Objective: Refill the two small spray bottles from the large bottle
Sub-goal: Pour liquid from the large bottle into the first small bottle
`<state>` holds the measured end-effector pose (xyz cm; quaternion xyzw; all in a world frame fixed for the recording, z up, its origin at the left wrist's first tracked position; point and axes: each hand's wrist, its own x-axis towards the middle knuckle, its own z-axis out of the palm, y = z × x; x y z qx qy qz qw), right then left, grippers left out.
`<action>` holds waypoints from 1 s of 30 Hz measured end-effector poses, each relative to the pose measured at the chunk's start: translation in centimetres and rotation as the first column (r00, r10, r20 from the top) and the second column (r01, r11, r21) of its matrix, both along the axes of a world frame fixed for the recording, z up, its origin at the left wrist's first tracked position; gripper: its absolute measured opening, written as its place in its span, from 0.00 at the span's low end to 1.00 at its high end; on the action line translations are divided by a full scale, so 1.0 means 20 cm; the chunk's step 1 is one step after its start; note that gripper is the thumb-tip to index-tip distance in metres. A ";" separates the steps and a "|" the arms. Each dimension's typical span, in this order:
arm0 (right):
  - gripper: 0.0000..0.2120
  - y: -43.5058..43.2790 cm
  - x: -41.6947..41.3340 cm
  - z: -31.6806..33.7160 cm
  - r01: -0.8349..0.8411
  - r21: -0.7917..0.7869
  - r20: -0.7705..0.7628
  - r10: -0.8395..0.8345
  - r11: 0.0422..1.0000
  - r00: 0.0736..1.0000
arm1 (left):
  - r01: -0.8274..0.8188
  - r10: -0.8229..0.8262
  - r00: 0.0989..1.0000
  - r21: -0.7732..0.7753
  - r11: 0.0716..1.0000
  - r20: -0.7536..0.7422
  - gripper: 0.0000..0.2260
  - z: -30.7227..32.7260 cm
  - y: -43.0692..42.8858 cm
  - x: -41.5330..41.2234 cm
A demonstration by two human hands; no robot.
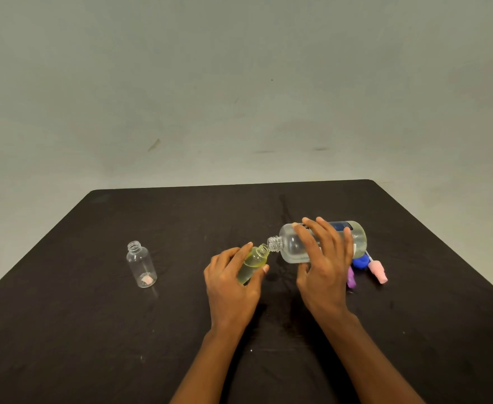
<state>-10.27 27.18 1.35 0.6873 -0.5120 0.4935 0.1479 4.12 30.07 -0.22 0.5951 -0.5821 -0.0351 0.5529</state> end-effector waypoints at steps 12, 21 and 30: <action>0.33 0.00 0.00 0.00 -0.005 -0.010 0.002 0.005 1.000 1.000 | -0.002 0.002 1.000 -0.003 1.000 -0.001 0.20 0.00 0.00 0.00; 0.33 0.00 0.00 0.00 -0.007 0.003 0.000 0.007 1.000 1.000 | 0.000 0.000 1.000 0.002 1.000 0.003 0.20 0.00 0.00 0.00; 0.33 0.00 0.00 0.00 -0.009 0.008 -0.009 0.009 1.000 1.000 | 0.000 0.000 1.000 0.002 1.000 -0.001 0.20 0.00 0.00 0.00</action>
